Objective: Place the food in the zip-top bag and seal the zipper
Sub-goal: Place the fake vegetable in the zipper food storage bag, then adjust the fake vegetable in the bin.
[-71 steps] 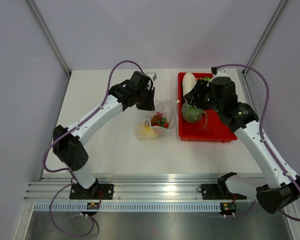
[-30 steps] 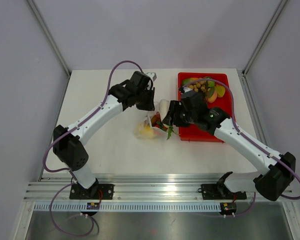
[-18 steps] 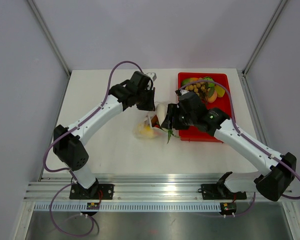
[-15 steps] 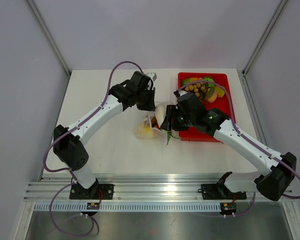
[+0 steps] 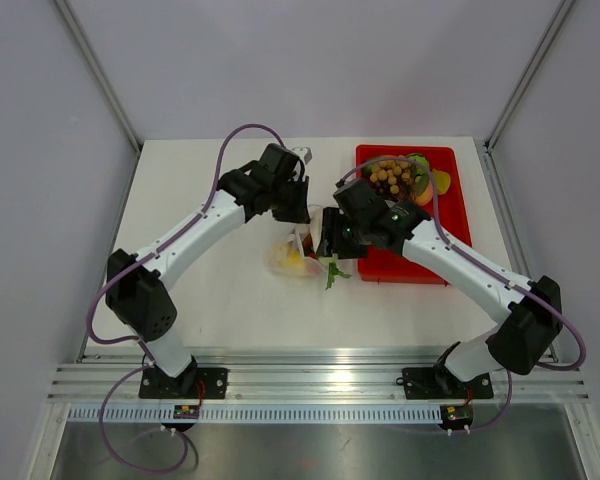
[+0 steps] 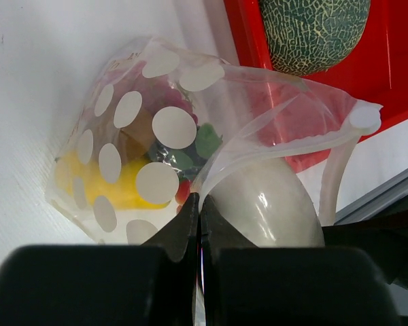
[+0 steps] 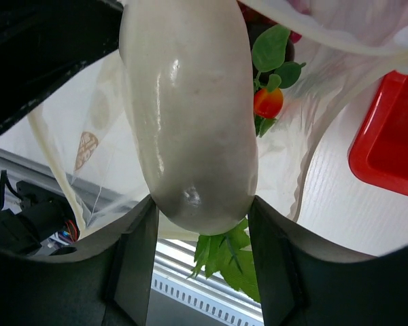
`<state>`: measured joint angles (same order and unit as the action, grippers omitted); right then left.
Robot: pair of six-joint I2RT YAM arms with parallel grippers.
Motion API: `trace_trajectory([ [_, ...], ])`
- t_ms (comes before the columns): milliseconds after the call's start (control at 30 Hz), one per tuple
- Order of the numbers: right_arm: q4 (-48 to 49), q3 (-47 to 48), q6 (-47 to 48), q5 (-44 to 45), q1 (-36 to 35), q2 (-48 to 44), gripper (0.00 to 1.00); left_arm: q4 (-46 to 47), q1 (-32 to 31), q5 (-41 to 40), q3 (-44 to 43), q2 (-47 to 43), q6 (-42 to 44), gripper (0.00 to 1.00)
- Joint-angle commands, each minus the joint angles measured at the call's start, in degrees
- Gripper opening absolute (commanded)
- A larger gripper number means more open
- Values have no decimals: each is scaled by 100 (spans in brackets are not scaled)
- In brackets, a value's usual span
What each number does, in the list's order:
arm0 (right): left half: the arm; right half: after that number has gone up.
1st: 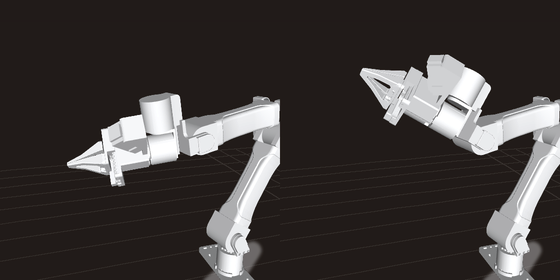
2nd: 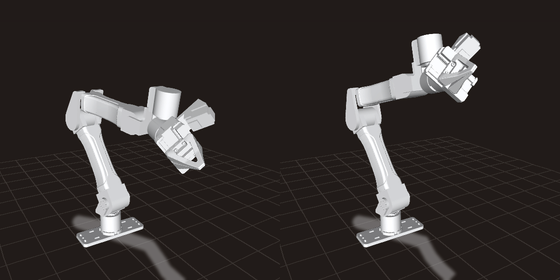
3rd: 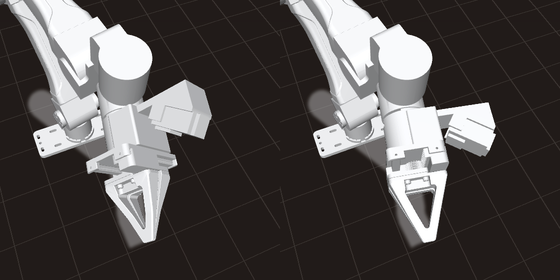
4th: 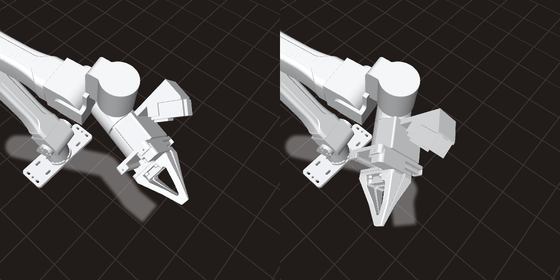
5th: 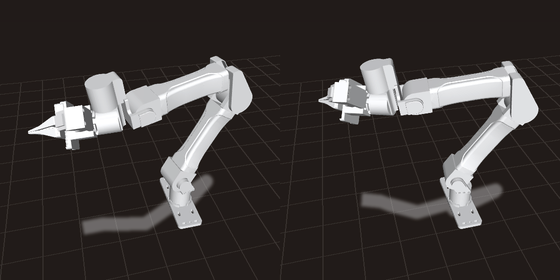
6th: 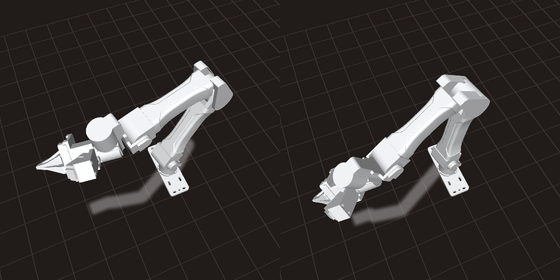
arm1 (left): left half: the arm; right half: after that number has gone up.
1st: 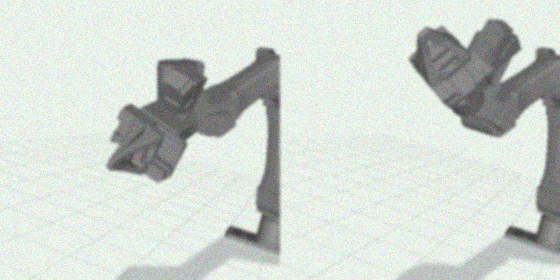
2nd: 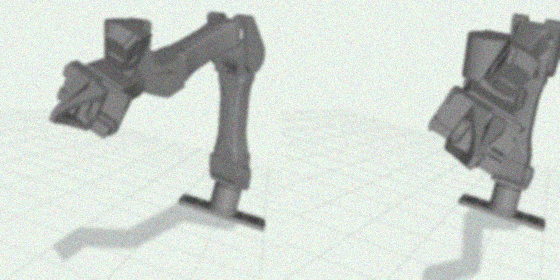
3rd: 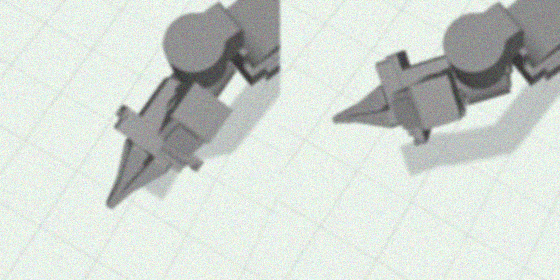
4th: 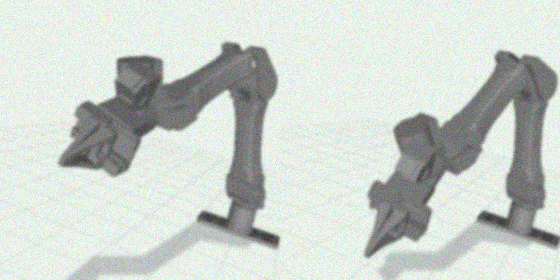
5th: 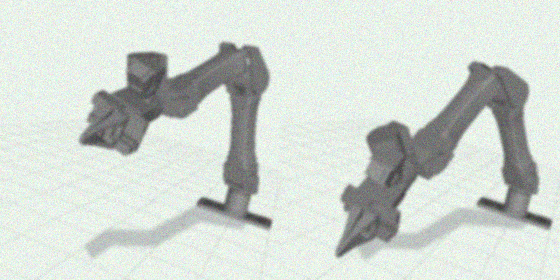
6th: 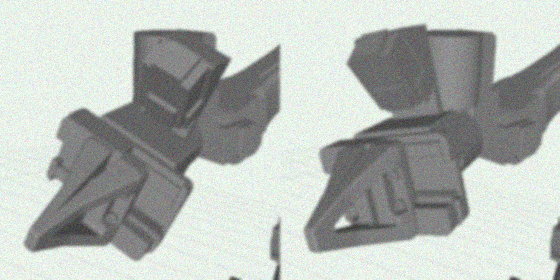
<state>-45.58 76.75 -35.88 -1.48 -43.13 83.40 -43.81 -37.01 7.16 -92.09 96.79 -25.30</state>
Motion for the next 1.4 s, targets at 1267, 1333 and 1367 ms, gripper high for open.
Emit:
trace_trajectory([
  [1267, 23, 307, -113, 1088, 902, -1069, 38, 391, -8, 391, 359, -574, 86, 0],
  [1333, 58, 139, 1, 922, 1341, -1298, 39, 347, -8, 427, 280, -539, 78, 0],
  [1367, 67, 17, 132, 921, 1760, -1430, 42, 338, -8, 401, 271, -539, 78, 0],
])
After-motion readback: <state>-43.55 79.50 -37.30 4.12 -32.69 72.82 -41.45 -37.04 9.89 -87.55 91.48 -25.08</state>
